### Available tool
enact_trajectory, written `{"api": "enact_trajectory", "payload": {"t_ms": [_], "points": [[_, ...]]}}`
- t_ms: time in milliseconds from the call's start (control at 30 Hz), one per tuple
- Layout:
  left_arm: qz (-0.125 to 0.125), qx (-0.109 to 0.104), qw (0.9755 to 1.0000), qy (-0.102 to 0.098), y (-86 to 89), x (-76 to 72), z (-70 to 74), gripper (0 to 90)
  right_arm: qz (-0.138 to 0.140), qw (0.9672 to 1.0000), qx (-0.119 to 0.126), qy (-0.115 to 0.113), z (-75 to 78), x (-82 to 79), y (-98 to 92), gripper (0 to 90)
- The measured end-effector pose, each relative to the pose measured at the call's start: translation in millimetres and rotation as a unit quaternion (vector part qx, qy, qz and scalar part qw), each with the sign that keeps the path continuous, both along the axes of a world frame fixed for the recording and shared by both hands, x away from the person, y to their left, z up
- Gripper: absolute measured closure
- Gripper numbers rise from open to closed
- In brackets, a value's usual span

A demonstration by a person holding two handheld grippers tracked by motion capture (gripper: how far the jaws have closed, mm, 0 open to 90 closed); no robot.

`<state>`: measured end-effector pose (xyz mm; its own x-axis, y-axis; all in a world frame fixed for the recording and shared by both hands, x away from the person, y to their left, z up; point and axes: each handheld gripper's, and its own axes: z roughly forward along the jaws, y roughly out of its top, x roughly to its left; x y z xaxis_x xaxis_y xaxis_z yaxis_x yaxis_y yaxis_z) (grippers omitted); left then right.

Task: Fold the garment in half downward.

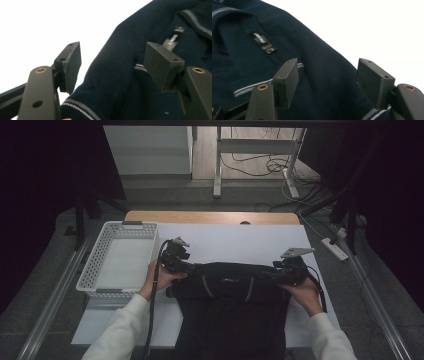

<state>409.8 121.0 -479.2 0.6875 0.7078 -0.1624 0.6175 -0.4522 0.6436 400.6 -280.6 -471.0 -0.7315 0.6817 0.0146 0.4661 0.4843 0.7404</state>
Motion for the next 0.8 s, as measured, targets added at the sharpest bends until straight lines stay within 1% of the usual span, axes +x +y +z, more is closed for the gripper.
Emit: {"api": "enact_trajectory", "payload": {"t_ms": [300,367,400,567,767,800], "points": [[-0.002,0.011,0.9999,0.012,-2.2,15.2,-12.9,31.0,-0.004,0.9997,-0.02,0.015,-8.0,21.1,5.4,33.2],[-0.003,0.012,0.9998,0.015,-4.3,17.8,-15.2,30.3,-0.006,0.9997,-0.017,0.017,-9.7,25.7,6.0,33.1],[-0.006,0.014,0.9997,0.017,-4.7,18.9,-15.9,30.0,-0.007,0.9996,-0.017,0.022,-10.8,28.3,6.3,32.9],[-0.011,0.019,0.9995,0.023,-7.8,22.9,-20.2,28.6,-0.008,0.9992,-0.028,0.026,-13.9,35.3,8.3,32.2],[-0.014,0.028,0.999,0.033,-10.7,25.9,-25.7,25.4,-0.01,0.9989,-0.032,0.033,-18.0,41.5,7.5,31.3],[-0.014,0.027,0.9989,0.036,-11.1,26.1,-26.7,24.9,-0.01,0.9989,-0.032,0.034,-18.9,42.4,7.0,31.1]]}}
